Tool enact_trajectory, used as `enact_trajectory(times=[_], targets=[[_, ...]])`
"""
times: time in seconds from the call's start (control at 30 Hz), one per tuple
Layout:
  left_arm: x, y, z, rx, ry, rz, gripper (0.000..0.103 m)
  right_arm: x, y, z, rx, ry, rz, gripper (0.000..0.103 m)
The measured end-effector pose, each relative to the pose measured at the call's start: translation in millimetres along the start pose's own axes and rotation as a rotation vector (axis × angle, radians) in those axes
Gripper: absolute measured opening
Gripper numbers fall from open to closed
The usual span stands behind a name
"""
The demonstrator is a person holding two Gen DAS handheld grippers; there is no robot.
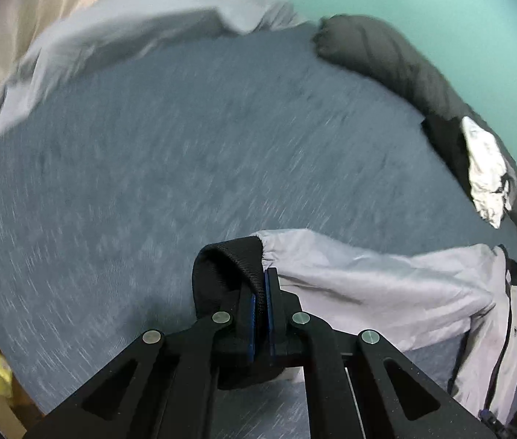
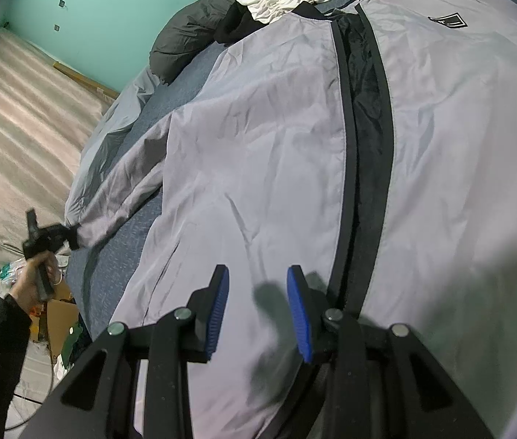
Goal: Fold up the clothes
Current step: 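Lay the sleeve across the jacket body and open the left tool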
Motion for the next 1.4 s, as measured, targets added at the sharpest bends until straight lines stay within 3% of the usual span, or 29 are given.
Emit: enact_trajectory(times=[0.13, 0.23, 0.37, 0.53, 0.63, 0.87, 1.03, 1.17, 1.27, 1.4], targets=[[6.5, 13.7, -18.9, -0.032, 0.035, 0.019, 0.009, 0.0, 1.4, 2.3, 0.0, 0.001, 0.001, 0.033], [-10.0, 16.5, -15.0, -0.057, -0.003, 0.051, 0.017, 0.2, 2.9, 2.8, -0.001, 0.003, 0.003, 0.033], [-43.8, -15.3, -4.0, 0.031, -0.121, 0.062, 0.034, 0.2, 4.7, 2.4, -0.005, 0.003, 0.009, 0.033], [-21.5, -120.7, -18.8, 0.199, -0.016, -0.16, 0.035, 1.2, 6.6, 0.8, -0.009, 0.008, 0.013, 0.033], [1.9, -196.0, -37.7, 0.318, 0.045, -0.251, 0.035, 1.2, 6.1, 0.6, -0.007, 0.008, 0.015, 0.033], [61.2, -310.0, -65.9, 0.428, 0.14, -0.349, 0.035, 0.4, 3.0, 3.2, -0.001, 0.007, 0.022, 0.033], [98.4, -327.5, -102.0, 0.384, 0.269, -0.382, 0.035, 0.3, 1.8, 4.0, 0.004, 0.009, 0.029, 0.033], [100.0, -327.2, -128.5, 0.443, 0.293, -0.376, 0.035, 1.6, 3.0, 3.1, 0.001, 0.014, 0.033, 0.033], [97.2, -320.4, -124.2, 0.408, 0.283, -0.396, 0.035, 2.0, 3.9, 2.9, 0.002, 0.016, 0.032, 0.033], [77.6, -306.7, -99.2, 0.445, 0.225, -0.37, 0.035, 2.4, 4.7, 4.3, 0.004, 0.013, 0.031, 0.033]])
Point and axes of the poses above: each gripper's, at about its wrist camera, not at the fingertips, and x roughly the way its jaws point, y to its left, z to its top, the point moved 2 cm from there along x, roughly the way its jaws point, and after that the axes turned 7 degrees about -y, right-handed, at the moved point
